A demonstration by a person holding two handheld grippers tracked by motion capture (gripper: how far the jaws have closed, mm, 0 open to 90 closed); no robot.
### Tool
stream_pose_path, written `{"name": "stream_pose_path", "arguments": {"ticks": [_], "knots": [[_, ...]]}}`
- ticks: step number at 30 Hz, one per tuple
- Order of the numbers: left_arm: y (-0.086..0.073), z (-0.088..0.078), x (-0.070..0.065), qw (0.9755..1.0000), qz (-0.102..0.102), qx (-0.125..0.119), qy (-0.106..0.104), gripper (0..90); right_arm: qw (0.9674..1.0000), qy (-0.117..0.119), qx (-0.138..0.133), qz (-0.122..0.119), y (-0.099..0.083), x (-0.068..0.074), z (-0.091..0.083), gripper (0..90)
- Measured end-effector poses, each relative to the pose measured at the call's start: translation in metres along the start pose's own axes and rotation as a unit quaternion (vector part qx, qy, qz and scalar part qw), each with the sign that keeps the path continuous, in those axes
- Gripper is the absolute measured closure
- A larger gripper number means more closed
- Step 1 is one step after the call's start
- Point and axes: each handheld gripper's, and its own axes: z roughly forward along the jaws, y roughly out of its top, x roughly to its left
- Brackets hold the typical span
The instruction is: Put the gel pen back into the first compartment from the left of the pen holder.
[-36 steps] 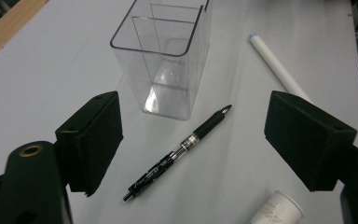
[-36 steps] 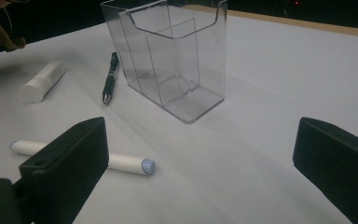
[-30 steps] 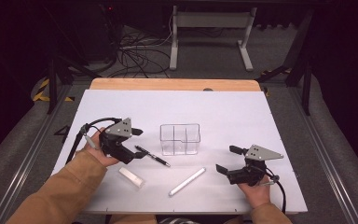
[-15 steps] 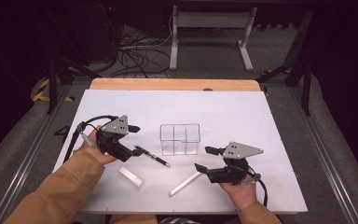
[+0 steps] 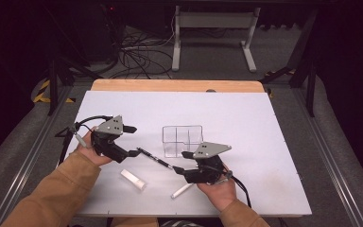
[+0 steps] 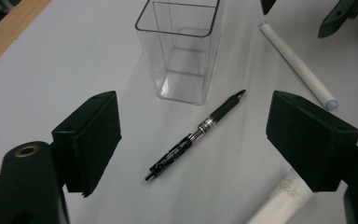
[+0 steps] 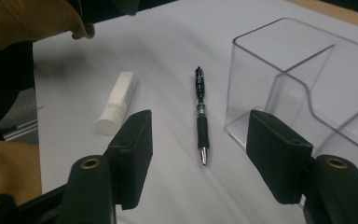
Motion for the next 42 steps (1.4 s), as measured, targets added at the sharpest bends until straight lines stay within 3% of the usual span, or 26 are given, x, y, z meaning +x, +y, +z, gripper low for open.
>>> {"name": "stream_pose_path", "arguments": {"ticks": [8, 20, 26, 42], "knots": [[-0.008, -0.013, 0.000, 0.9997, -0.008, -0.019, 0.013, 17.9, 0.9990, -0.004, 0.045, -0.004, 0.007, 0.003, 0.025, 42.5], [-0.015, -0.015, -0.002, 0.9996, -0.014, -0.022, 0.014, 17.2, 0.9970, -0.013, 0.076, -0.009, 0.009, 0.006, 0.046, 45.7], [-0.015, -0.015, -0.002, 0.9996, -0.014, -0.023, 0.013, 17.0, 0.9934, -0.028, 0.111, -0.013, 0.009, 0.007, 0.061, 49.5], [-0.016, -0.014, -0.003, 0.9995, -0.020, -0.023, 0.009, 16.8, 0.9850, -0.048, 0.163, -0.032, 0.009, 0.008, 0.085, 60.0]]}}
